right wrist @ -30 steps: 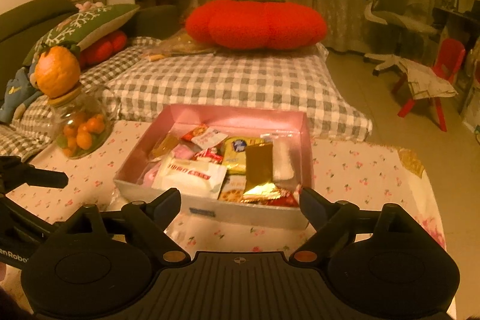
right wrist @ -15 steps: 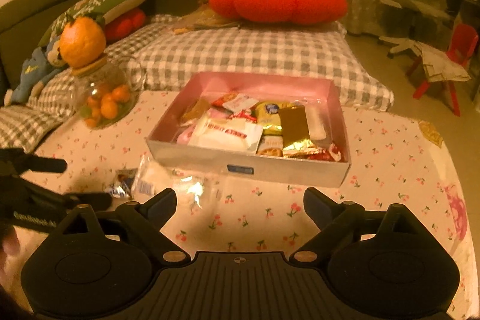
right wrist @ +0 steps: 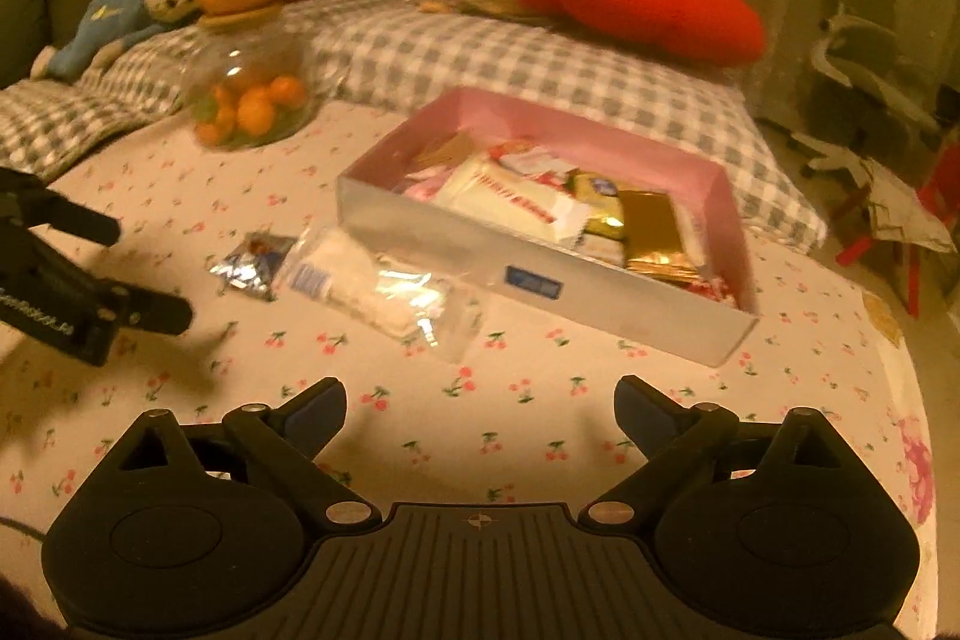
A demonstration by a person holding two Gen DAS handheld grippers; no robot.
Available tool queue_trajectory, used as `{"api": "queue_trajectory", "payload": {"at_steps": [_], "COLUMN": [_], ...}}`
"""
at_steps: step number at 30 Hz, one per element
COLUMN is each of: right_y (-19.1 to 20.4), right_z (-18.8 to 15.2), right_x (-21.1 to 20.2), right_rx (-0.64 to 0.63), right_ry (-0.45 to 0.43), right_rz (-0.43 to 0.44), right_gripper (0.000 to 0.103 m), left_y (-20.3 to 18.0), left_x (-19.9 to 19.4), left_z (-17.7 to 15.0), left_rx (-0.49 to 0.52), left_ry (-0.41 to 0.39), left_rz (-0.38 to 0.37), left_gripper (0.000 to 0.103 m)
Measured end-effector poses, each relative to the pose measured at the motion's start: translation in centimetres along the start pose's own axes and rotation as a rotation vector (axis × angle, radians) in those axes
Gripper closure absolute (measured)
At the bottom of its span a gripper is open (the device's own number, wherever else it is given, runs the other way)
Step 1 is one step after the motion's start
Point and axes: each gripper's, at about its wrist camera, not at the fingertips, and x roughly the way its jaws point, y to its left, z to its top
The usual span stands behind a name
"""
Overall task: Organize snacks
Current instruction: 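Withdraw both tools from the box toward the remaining snacks, then grasp the silver truffle wrapper with the left tool while the right tool grasps the clear plastic packet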
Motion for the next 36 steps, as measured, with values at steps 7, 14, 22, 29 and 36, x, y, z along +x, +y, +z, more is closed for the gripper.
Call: {"api": "queue_trajectory", "payload": {"at_steps": [7,14,22,29,36], "right_y": [0.7,0.5,0.2,-0.4,-0.6], "right_z": [-0.2,-0.1,0.0,0.5,0.6], "right_x": [0.9,1.7,2.9,4.3,5.4], "right_rx": [-0.016,-0.015,-0.014,0.009,0.023], "right_ry": [0.021,0.036,0.057,0.083,0.112], "right_rz": [0.007,-0.002,0.016,0.048,0.092], "right_gripper": [0.005,0.005,0.005,0.005,0.005], "left_y": [-0.1,-0.7,-0.6,0.3,1.6], "left_x": [1.2,2.9,3.7,3.6,3.5], "left_z": [0.3,1.3,1.4,1.3,0.7], "left_rx": [-0.074,-0.136,-0.166,-0.168,-0.12], "left_ry": [-0.029,-0.007,0.013,0.017,0.004], "left_rz": [0.016,0.079,0.124,0.152,0.142], "left_gripper": [0.002,0.012,0.02,0.022,0.016]}}
